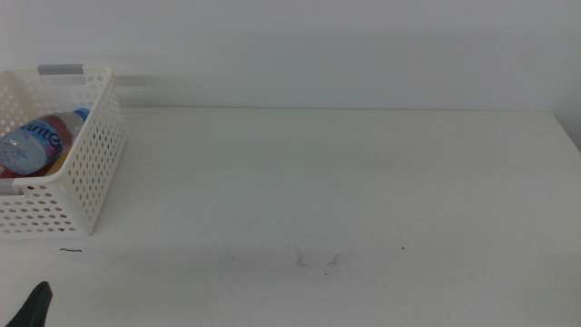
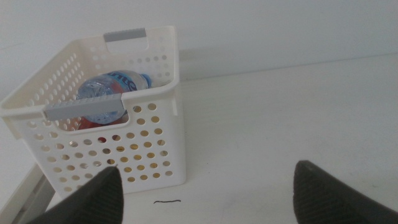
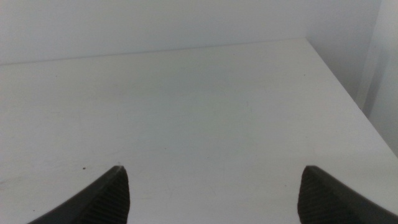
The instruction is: Use arms to grab the bottles and put them into the dustbin to the left of the table.
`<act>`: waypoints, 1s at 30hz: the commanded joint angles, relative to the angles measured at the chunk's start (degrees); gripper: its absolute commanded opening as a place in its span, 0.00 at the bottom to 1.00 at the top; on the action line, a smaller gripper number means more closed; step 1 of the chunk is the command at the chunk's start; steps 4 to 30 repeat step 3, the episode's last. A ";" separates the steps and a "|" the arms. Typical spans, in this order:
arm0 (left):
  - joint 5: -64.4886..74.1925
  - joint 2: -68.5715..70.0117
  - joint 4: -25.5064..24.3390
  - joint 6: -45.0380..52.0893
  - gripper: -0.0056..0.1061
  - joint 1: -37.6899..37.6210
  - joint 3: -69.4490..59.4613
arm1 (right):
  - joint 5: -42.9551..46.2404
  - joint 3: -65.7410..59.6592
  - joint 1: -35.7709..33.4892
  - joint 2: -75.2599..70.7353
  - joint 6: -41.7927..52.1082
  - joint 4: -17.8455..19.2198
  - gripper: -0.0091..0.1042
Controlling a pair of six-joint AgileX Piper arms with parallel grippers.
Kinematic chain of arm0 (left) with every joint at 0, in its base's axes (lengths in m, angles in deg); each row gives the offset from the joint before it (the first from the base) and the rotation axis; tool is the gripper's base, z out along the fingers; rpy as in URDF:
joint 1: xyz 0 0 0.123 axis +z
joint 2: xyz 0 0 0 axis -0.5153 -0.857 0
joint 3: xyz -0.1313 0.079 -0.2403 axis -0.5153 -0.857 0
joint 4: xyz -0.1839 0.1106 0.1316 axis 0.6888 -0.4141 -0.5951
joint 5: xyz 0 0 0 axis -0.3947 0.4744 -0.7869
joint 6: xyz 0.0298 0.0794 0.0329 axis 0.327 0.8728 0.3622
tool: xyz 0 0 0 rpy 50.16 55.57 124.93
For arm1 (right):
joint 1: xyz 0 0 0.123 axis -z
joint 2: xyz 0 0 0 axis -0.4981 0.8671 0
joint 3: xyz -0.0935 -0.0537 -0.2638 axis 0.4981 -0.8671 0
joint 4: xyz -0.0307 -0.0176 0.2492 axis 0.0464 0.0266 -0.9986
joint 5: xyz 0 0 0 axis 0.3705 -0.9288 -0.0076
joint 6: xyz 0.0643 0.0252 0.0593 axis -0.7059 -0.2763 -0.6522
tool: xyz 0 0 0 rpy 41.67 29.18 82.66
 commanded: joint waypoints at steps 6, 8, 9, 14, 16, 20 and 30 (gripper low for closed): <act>-1.14 0.21 0.43 -0.21 0.89 -0.01 0.01 | 0.48 -0.28 0.40 -0.26 0.19 0.29 0.89; -1.14 0.21 0.43 -0.21 0.89 -0.01 0.01 | 0.48 -0.28 0.40 -0.26 0.19 0.29 0.89; -1.14 0.21 0.43 -0.21 0.89 -0.01 0.01 | 0.48 -0.28 0.40 -0.26 0.19 0.29 0.89; -1.14 0.21 0.43 -0.21 0.89 -0.01 0.01 | 0.48 -0.28 0.40 -0.26 0.19 0.29 0.89; -1.14 0.21 0.43 -0.21 0.89 -0.01 0.01 | 0.48 -0.28 0.40 -0.26 0.19 0.29 0.89; -1.14 0.21 0.43 -0.21 0.89 -0.01 0.01 | 0.48 -0.28 0.40 -0.26 0.19 0.29 0.89; -1.14 0.21 0.43 -0.21 0.89 -0.01 0.01 | 0.48 -0.28 0.40 -0.26 0.19 0.29 0.89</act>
